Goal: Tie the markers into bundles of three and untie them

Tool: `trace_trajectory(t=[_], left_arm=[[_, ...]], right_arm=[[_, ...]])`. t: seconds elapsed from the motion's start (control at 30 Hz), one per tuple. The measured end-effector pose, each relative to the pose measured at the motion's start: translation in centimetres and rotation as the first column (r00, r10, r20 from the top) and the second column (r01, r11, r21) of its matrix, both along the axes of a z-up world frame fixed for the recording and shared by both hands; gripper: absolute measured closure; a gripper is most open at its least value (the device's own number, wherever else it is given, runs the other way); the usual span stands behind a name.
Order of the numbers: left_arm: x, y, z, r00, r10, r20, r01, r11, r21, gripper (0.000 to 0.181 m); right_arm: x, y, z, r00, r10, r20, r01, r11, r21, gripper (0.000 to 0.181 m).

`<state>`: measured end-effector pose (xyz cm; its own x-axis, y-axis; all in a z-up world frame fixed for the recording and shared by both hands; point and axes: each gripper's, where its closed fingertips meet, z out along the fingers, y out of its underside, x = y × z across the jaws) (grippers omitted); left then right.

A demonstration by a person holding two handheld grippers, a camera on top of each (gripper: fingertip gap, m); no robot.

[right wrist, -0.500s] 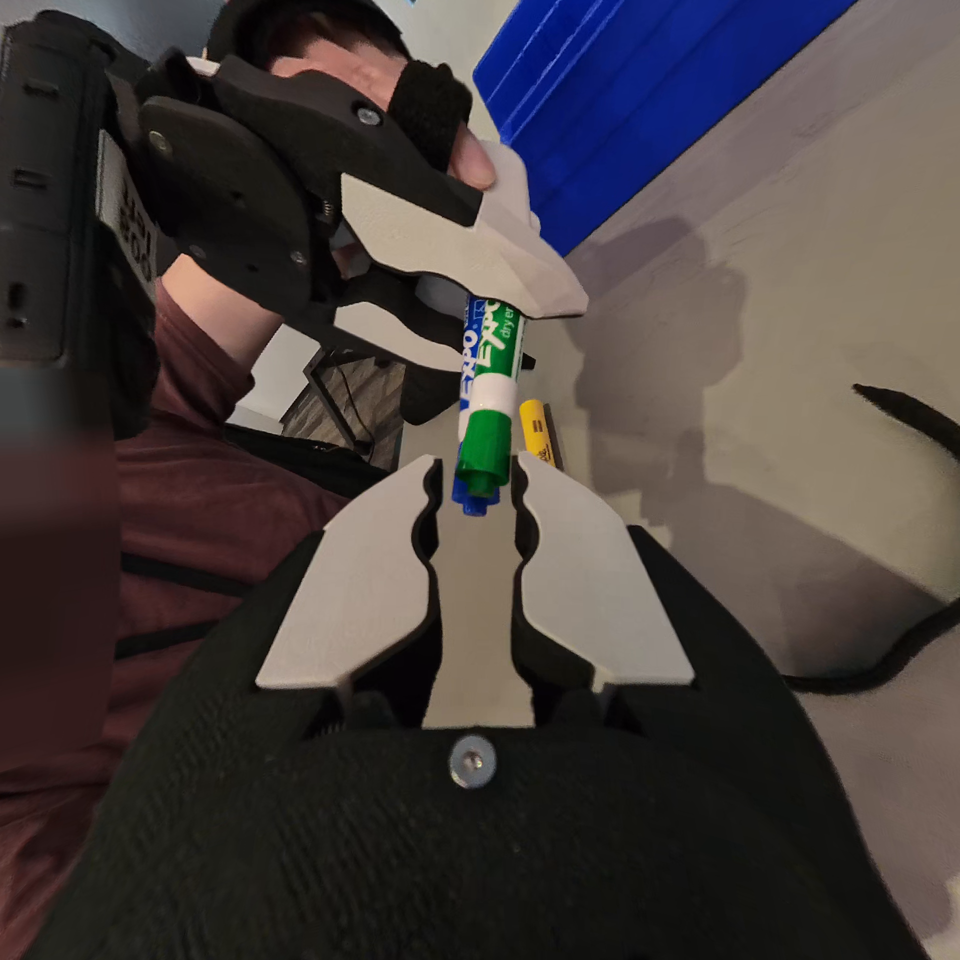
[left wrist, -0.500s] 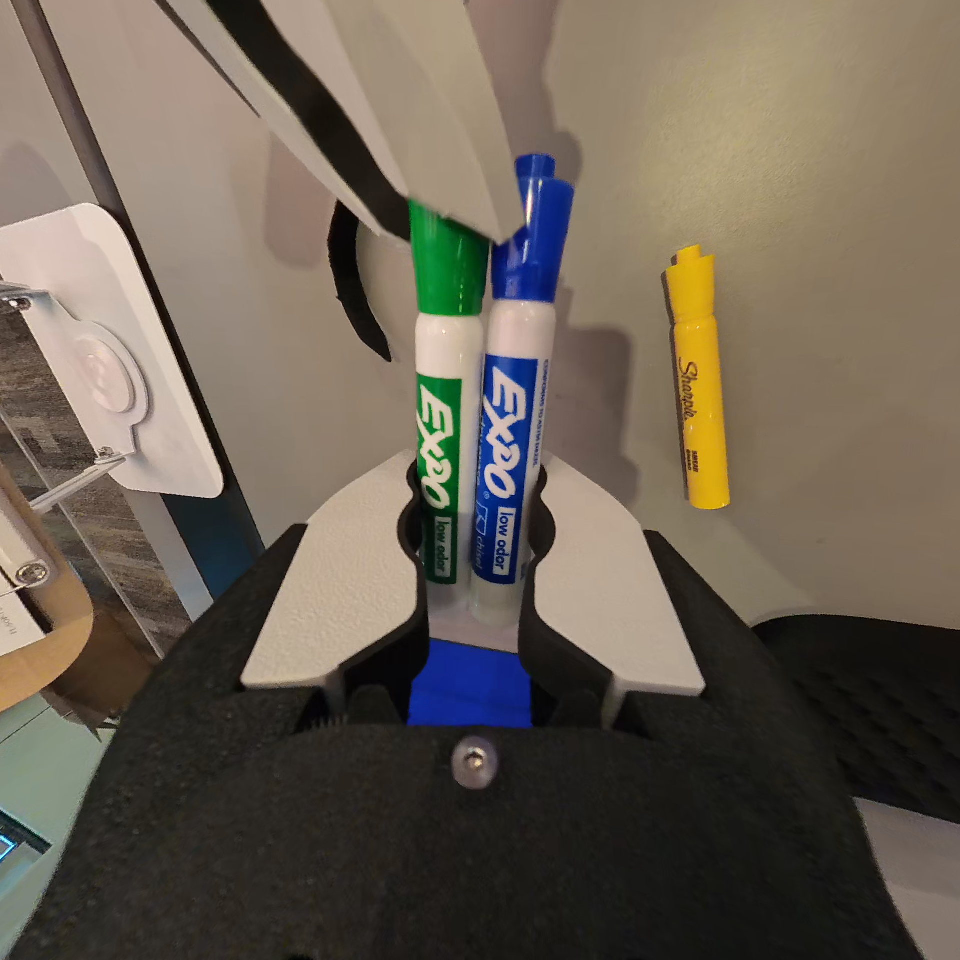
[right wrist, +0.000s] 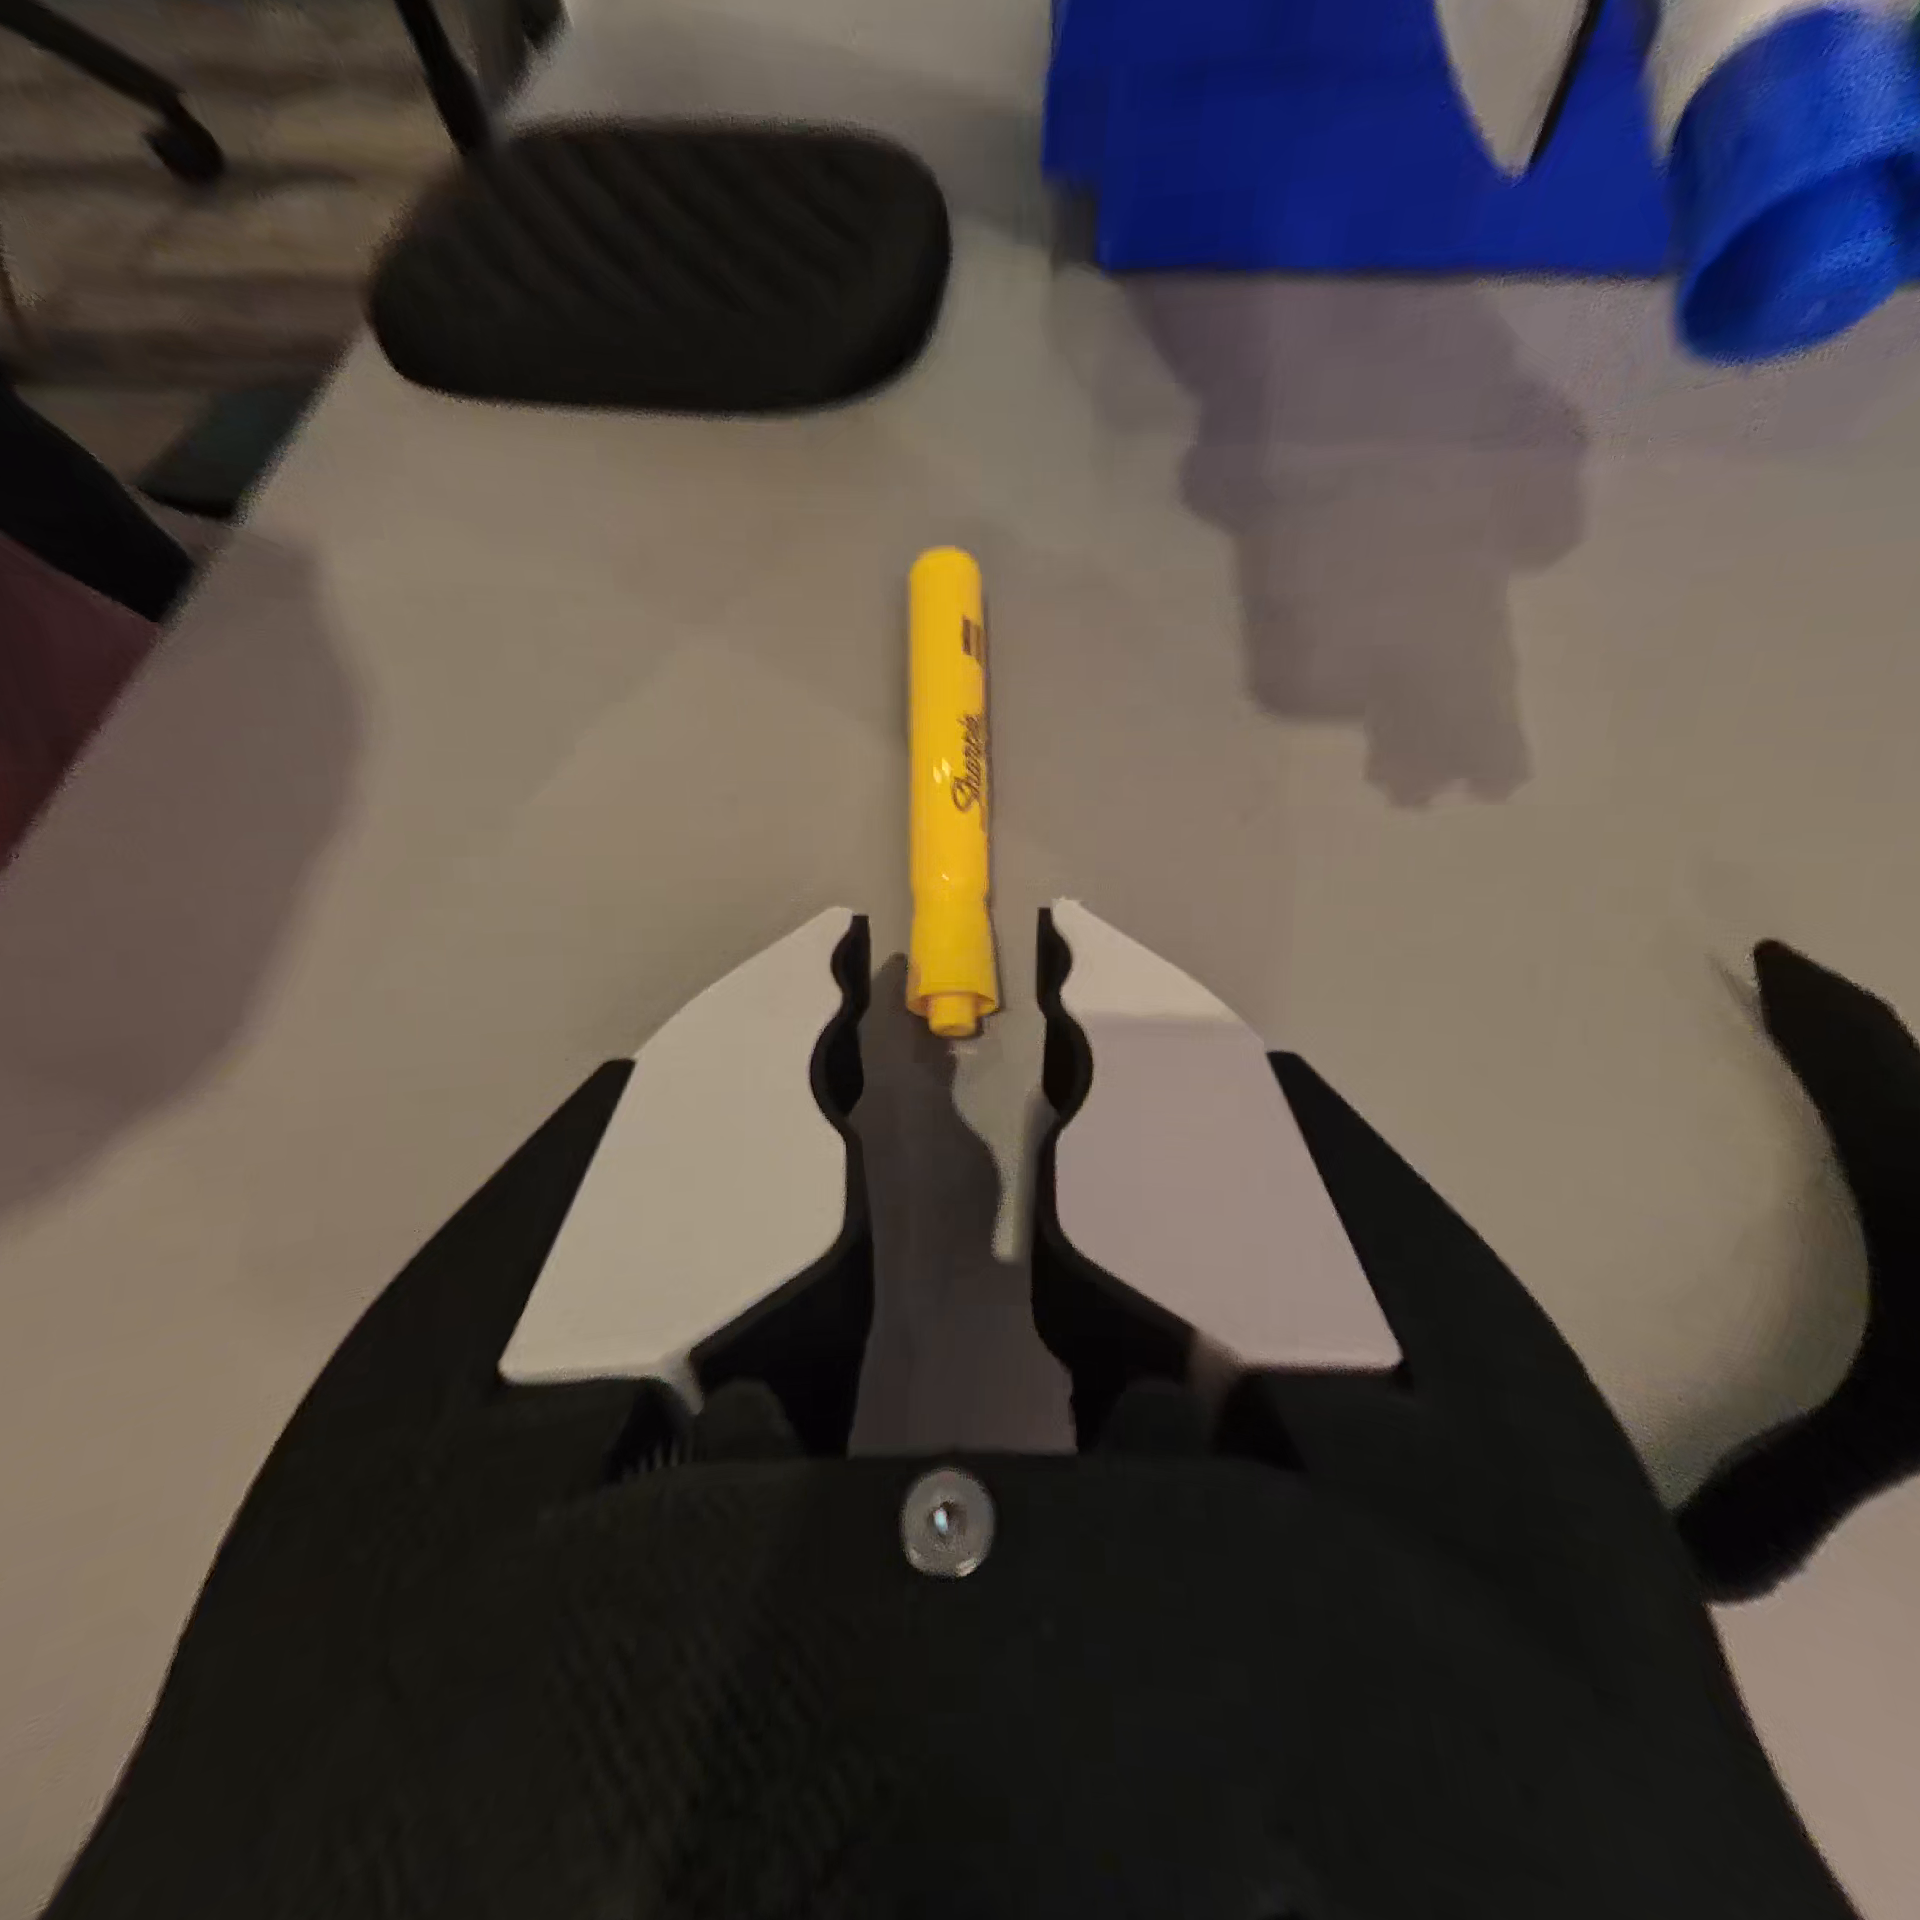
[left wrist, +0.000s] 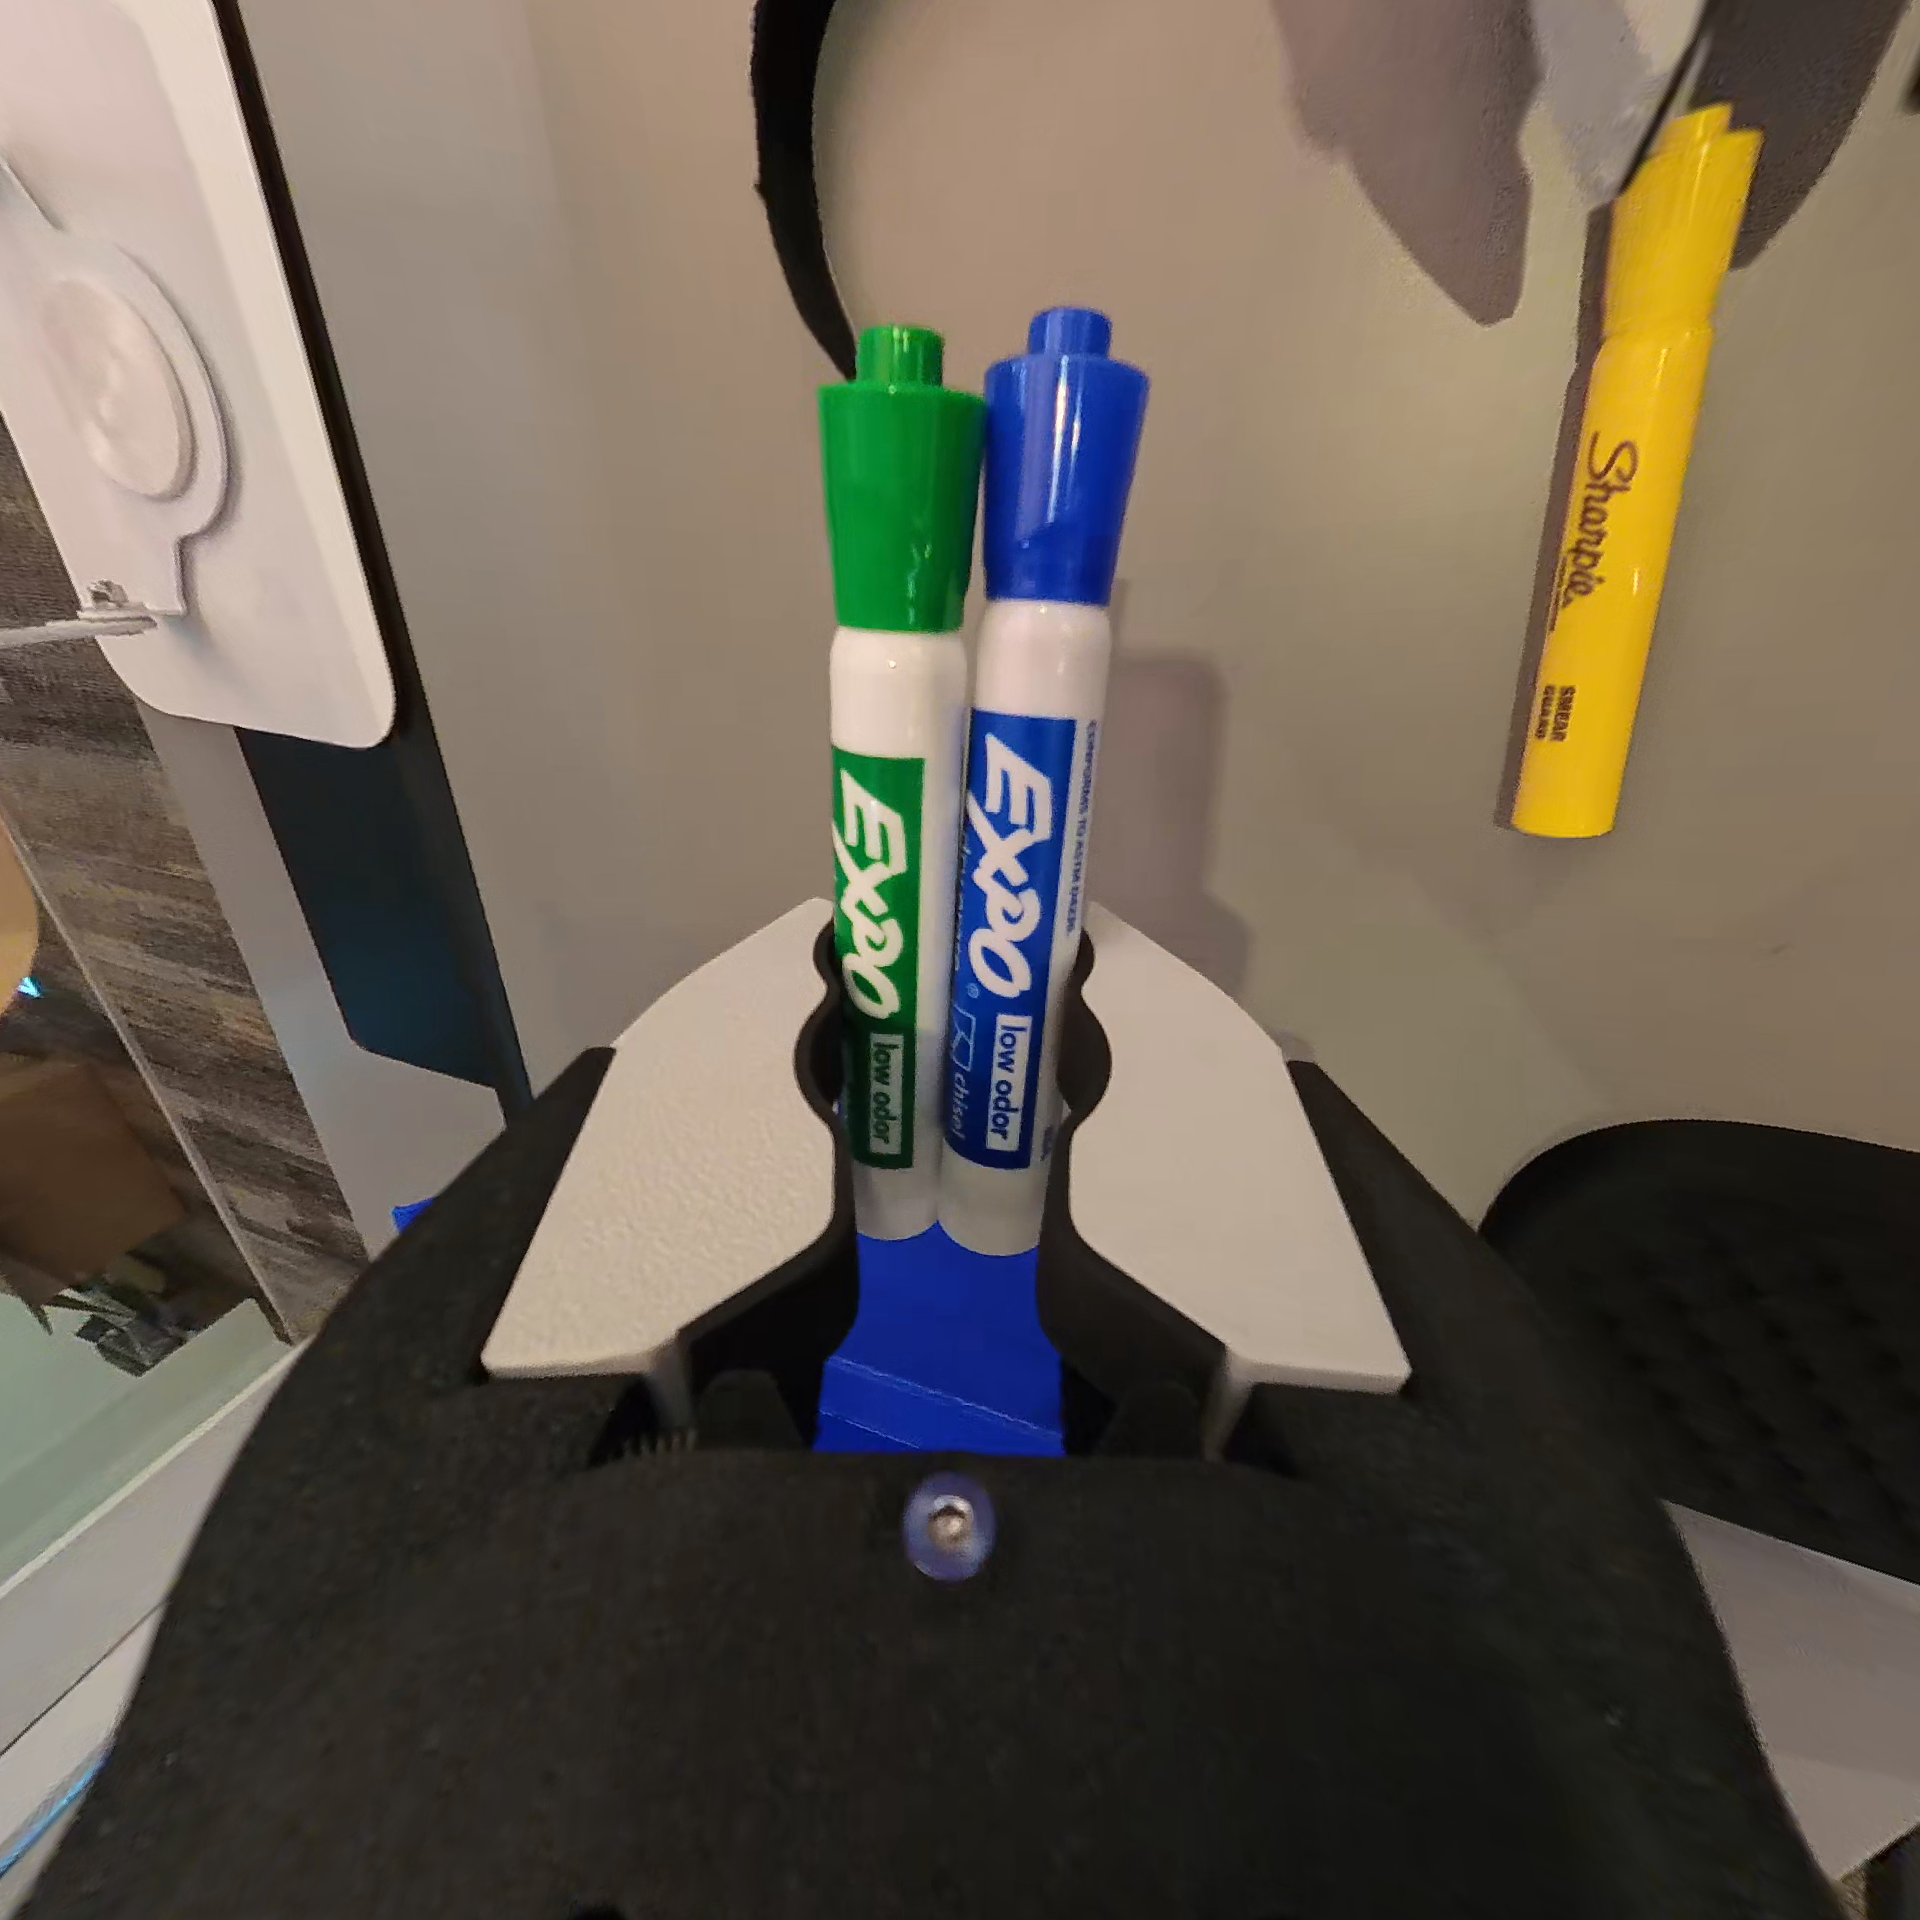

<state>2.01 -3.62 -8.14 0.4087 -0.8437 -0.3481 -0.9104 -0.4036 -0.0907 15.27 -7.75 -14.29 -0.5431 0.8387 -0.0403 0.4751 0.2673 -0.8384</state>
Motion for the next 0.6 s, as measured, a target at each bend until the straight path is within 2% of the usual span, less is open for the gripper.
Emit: trace_trajectory(t=[0.13,0.17,0.33,0.43,0.6], left_arm=[[-0.3,-0.3,-0.4,1.000,0.007,0.008,-0.007,1.000,-0.030,0.143],[-0.3,-0.3,-0.5,1.000,0.007,0.012,-0.007,0.999,-0.035,0.143],[0.0,-0.3,-1.6,1.000,-0.010,0.021,0.011,0.997,-0.074,0.143],[1.2,0.2,-2.4,0.996,-0.034,0.088,0.041,0.996,-0.075,0.143],[2.7,1.5,-2.8,0.975,-0.067,0.212,0.075,0.997,-0.028,0.143]], right_arm=[[-0.6,0.1,-2.7,0.994,-0.017,0.104,0.011,0.998,0.059,0.156],[-0.7,0.1,-2.8,0.994,-0.022,0.103,0.015,0.997,0.071,0.161],[-0.4,0.4,-2.6,0.996,-0.043,0.083,0.037,0.996,0.081,0.162],[0.6,0.6,-1.4,0.998,-0.049,0.050,0.046,0.997,0.061,0.162],[2.7,1.8,2.5,0.997,-0.060,-0.038,0.062,0.997,0.048,0.162]])
